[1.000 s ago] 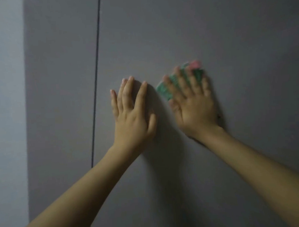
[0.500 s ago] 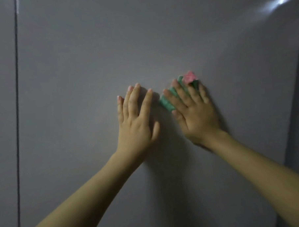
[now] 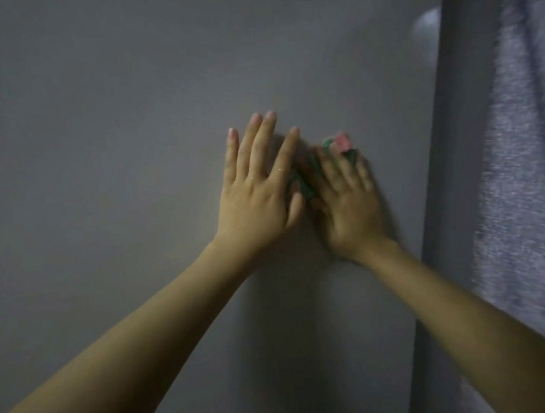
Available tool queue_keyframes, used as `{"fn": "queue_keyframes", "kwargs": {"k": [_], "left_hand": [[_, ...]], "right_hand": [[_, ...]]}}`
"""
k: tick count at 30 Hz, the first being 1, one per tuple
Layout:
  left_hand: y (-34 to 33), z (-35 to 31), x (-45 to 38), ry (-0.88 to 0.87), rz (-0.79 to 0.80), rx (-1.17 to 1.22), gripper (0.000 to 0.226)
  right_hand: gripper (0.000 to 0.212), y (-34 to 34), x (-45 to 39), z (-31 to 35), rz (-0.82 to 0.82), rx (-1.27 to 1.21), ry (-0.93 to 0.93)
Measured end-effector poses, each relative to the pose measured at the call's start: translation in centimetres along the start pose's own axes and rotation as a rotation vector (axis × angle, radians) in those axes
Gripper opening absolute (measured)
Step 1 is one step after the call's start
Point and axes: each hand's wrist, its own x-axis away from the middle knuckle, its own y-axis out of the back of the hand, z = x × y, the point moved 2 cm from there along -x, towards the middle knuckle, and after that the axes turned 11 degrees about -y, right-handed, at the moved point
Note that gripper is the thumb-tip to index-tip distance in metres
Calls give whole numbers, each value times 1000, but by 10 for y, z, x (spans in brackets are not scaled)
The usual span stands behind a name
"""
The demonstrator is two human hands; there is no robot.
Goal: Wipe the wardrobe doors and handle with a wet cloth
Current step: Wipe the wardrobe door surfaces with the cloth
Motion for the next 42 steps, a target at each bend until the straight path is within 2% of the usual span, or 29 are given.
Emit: {"fn": "queue_keyframes", "kwargs": {"k": [1, 4, 6, 7, 8, 10, 12, 13, 15, 17, 19, 20, 22, 24, 26, 28, 31, 32, 33, 34, 36, 38, 39, 40, 42], "left_hand": [[-5, -3, 0, -13, 18, -27, 62], [-17, -8, 2, -28, 78, -138, 62], [-20, -8, 2, -25, 55, -153, 60], [-20, -7, 2, -22, 43, -154, 59], [-20, -7, 2, -23, 36, -158, 59], [-19, -6, 2, -23, 40, -173, 59], [-19, -6, 3, -17, 60, -173, 60], [-19, -6, 3, -15, 64, -173, 60], [-19, -7, 3, -10, 62, -168, 60], [-18, -8, 4, 4, 72, -166, 60], [-18, -9, 2, 3, 82, -161, 60], [-18, -8, 2, 2, 82, -159, 60], [-18, -7, 2, 4, 73, -169, 59], [-17, -7, 3, -7, 70, -166, 58], [-17, -6, 2, -26, 76, -144, 58], [-14, -4, 2, -51, 70, -110, 57], [-4, -5, 13, -30, 55, -46, 58], [-2, -7, 19, -7, 68, -33, 59], [1, -10, 27, 17, 87, -24, 61], [3, -14, 36, 42, 104, -17, 62], [6, -21, 54, 75, 123, -21, 64], [7, -25, 70, 83, 138, -31, 64], [7, -25, 76, 80, 139, -34, 63], [7, -24, 81, 71, 140, -49, 63], [3, -23, 86, 26, 161, -120, 63]], "right_hand": [[53, 0, -4, -23, -22, 17, -66], [55, 0, -22, -91, -100, -31, -481], [55, -3, -21, -93, -144, -56, -652], [55, -5, -13, -80, -169, -45, -680], [55, -7, 1, -64, -176, -29, -654], [54, -8, 39, -31, -92, -28, -450], [52, -6, 65, -31, 8, -27, -237], [52, -4, 63, -43, 12, -21, -199], [53, -4, 45, -73, -49, -33, -312], [53, -5, 23, -97, -113, -86, -542], [54, -8, 21, -95, -152, -110, -700], [53, -9, 30, -83, -166, -99, -718], [53, -12, 66, -43, -129, -44, -629], [52, -14, 111, -10, -18, -16, -442], [51, -13, 128, -13, 25, -24, -298], [52, -13, 111, -32, 2, -10, -356], [54, -10, 64, -48, -105, -43, -751], [54, -11, 57, -39, -138, -55, -828], [53, -11, 60, -23, -157, -52, -827], [53, -12, 70, -4, -138, -46, -751], [52, -15, 110, 28, -38, -53, -471], [51, -15, 149, 27, 49, -55, -254], [51, -15, 158, 14, 59, -36, -218], [51, -17, 159, -3, 45, -7, -253], [52, -18, 143, -32, -30, -19, -541]]}}
